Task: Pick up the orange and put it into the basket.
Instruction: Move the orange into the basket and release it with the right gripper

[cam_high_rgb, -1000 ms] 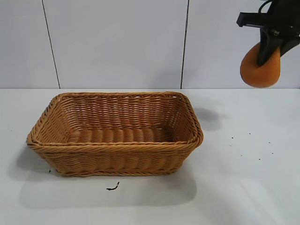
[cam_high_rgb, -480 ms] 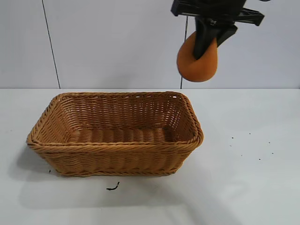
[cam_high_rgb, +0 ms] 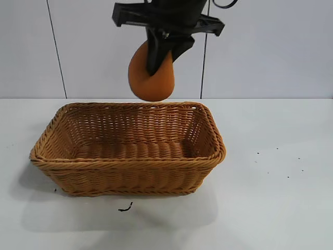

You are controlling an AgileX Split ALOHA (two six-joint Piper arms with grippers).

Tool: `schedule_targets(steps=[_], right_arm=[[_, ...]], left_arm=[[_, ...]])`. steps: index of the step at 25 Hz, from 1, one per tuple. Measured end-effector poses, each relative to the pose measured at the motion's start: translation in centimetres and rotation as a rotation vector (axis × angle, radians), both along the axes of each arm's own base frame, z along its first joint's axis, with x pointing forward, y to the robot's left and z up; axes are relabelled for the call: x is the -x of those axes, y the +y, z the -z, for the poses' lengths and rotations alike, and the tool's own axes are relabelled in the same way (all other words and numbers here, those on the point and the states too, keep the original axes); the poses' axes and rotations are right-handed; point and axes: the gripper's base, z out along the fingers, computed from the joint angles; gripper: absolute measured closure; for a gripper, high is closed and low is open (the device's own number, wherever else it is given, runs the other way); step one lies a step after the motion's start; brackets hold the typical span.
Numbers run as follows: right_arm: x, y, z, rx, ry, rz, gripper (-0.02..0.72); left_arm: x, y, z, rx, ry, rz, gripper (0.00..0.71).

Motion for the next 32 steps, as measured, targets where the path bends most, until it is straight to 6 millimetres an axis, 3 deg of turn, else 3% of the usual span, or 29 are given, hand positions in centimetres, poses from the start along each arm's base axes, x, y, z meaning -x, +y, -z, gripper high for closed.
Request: schedule_targets(steps=[8, 9, 11, 14, 16, 20, 21, 25, 32], right_arm=[[-1.6, 1.9, 7.8, 0.051, 0.083, -0.002, 0.66], [-1.6, 1.9, 7.8, 0.051, 0.083, -0.002, 0.66], [-1.8, 2.0, 10.0, 0.076, 0.12, -0.002, 0.66], [-1.9, 2.1, 10.8, 0.086, 0.133, -0.002, 0.64], [-1.9, 2.1, 10.8, 0.084, 0.132, -0.001, 0.52], [-1.8, 2.1, 10.4, 0.08, 0.128, -0.001, 0.14], [-1.8, 2.0, 10.1, 0.077, 0.125, -0.001, 0.094], [-1.6, 1.7, 8.0, 0.092, 0.114, -0.008, 0.021], [-2.6, 1.0, 0.9, 0.123, 0.018, 0.01, 0.01]], left_arm=[[0.0, 0.0, 0.0, 0.0, 0.0, 0.0, 0.014], [0.0, 0.0, 0.0, 0.0, 0.0, 0.0, 0.014], [0.0, 0.0, 0.0, 0.0, 0.0, 0.0, 0.014], [0.0, 0.0, 0.0, 0.0, 0.0, 0.0, 0.014], [0.0, 0.0, 0.0, 0.0, 0.0, 0.0, 0.014], [0.0, 0.0, 0.0, 0.0, 0.0, 0.0, 0.014], [0.0, 0.0, 0.0, 0.0, 0.0, 0.0, 0.014], [0.0, 0.0, 0.0, 0.0, 0.0, 0.0, 0.014], [0.0, 0.0, 0.0, 0.0, 0.0, 0.0, 0.014]])
